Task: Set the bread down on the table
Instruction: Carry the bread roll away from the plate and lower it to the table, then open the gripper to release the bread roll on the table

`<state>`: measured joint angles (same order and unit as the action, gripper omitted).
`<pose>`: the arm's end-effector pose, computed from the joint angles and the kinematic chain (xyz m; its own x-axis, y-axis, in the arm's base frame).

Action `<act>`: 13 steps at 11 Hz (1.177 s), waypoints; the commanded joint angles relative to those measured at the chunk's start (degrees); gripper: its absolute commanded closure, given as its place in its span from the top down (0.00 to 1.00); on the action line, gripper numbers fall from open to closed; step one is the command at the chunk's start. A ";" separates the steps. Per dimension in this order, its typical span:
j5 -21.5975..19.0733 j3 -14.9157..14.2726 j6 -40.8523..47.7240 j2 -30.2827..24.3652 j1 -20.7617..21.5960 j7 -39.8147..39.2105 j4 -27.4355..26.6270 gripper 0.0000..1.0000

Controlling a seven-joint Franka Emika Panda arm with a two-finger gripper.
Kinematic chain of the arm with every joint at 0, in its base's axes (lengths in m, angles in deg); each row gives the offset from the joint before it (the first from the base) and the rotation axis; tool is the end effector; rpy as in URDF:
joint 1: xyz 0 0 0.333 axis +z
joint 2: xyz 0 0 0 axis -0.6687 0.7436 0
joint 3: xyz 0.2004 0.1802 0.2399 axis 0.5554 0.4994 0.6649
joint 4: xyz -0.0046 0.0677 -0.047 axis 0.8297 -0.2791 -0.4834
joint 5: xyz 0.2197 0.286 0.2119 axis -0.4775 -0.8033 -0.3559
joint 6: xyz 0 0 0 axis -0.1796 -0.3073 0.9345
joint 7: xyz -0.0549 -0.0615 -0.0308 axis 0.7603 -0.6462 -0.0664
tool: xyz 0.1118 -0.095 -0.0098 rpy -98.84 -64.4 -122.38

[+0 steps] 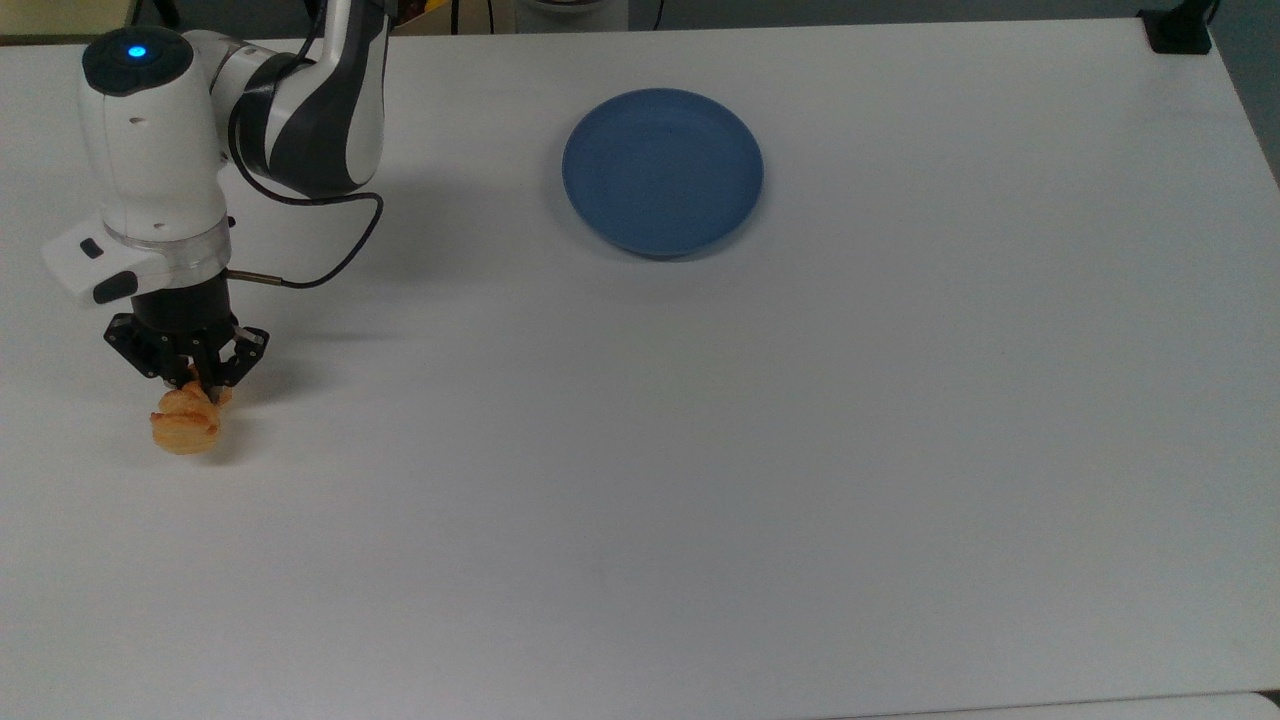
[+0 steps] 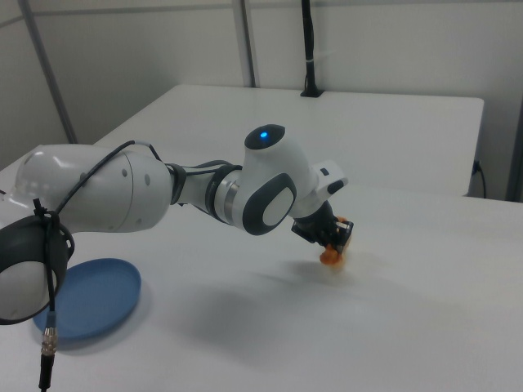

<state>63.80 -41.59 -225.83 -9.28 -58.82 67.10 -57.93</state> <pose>0.7818 -0.2527 0.3120 0.9299 0.1003 0.3538 0.0278 -0.9785 0.2043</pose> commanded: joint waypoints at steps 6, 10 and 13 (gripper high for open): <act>0.57 -0.15 -0.86 1.21 0.16 -0.90 0.57 1.00; 0.57 -0.15 -0.86 1.12 0.16 -0.99 0.57 1.00; 0.57 -0.15 -0.78 0.69 0.42 -0.81 0.66 1.00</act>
<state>63.80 -41.58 -225.83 -8.46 -58.81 66.77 -57.83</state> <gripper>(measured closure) 0.000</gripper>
